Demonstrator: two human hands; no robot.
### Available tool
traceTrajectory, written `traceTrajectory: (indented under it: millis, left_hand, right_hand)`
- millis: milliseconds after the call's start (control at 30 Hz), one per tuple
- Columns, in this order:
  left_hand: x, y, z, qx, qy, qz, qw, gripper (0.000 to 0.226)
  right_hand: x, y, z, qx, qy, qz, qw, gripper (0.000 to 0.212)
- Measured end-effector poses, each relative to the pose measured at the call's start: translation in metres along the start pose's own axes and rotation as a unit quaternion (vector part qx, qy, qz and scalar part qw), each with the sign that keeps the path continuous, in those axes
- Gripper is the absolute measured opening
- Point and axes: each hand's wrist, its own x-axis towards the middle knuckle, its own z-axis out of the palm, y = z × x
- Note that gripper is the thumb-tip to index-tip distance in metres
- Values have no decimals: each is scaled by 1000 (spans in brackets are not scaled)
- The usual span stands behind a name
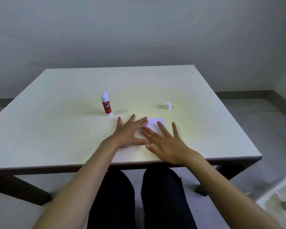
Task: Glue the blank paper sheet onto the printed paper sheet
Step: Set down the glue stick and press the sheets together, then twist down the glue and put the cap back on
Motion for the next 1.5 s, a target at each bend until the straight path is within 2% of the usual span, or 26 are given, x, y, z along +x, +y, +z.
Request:
traceTrajectory:
  millis: [167, 333, 533, 600, 667, 733, 767, 833, 867, 900, 933, 1000, 1067, 1133, 1233, 1300, 1367, 1433, 1500]
  left_hand:
    - [-1, 2, 2, 22, 1, -14, 1000, 90]
    - [-1, 1, 4, 7, 7, -13, 1000, 92]
    - [-4, -2, 6, 14, 7, -8, 1000, 89]
    - [-7, -1, 4, -17, 15, -1, 1000, 85]
    - [-12, 2, 1, -114, 51, 7, 992, 75]
    - [-21, 3, -6, -220, 166, 6, 961, 58]
    - [-25, 1, -11, -252, 269, -5, 930, 47]
    - [-32, -6, -21, -269, 478, -56, 834, 32]
    - [-33, -11, -28, -269, 543, -90, 791, 33]
    - [-32, -17, -33, -274, 573, -124, 763, 40]
    - [-29, -22, -38, -285, 570, -156, 755, 49]
    - [-19, -28, -45, -312, 517, -202, 771, 60]
    - [-7, -30, -45, -301, 486, -216, 792, 46]
    - [-1, -26, -42, -274, 492, -202, 801, 24]
    - [1, -15, -42, -277, 493, -196, 801, 41]
    - [0, -3, -42, -374, 459, -157, 790, 42]
    - [-2, 15, -39, -520, 394, -97, 752, 30]
    - [-3, 31, -31, -613, 317, -41, 723, 12]
    - [-5, 42, -24, -661, 261, -4, 703, 10]
  right_hand:
    - [13, 23, -19, -18, -14, 102, 995, 60]
    - [2, 9, -3, -6, -1, 23, 1000, 66]
    - [12, 27, -9, -8, 1, 91, 996, 60]
    - [12, 25, -6, -10, 8, 88, 996, 61]
    - [12, 24, -4, -12, 17, 84, 996, 61]
    - [10, 24, -4, 6, 38, 83, 996, 59]
    - [10, 24, -4, 26, 56, 85, 994, 58]
    - [8, 23, -6, 90, 96, 91, 987, 58]
    - [7, 21, -8, 126, 117, 96, 980, 58]
    - [6, 20, -10, 160, 144, 101, 971, 57]
    - [5, 19, -12, 192, 185, 106, 958, 54]
    - [2, 14, -18, 238, 308, 110, 914, 38]
    - [-2, 7, -21, 271, 395, 121, 869, 21]
    - [-3, -1, -24, 336, 405, 144, 838, 15]
    - [0, -14, -29, 448, 390, 159, 789, 18]
    - [4, -23, -32, 499, 386, 155, 760, 26]
    - [9, -30, -36, 543, 356, 171, 741, 27]
    - [15, -32, -44, 634, 247, 204, 704, 34]
    - [16, -33, -51, 733, 97, 215, 638, 52]
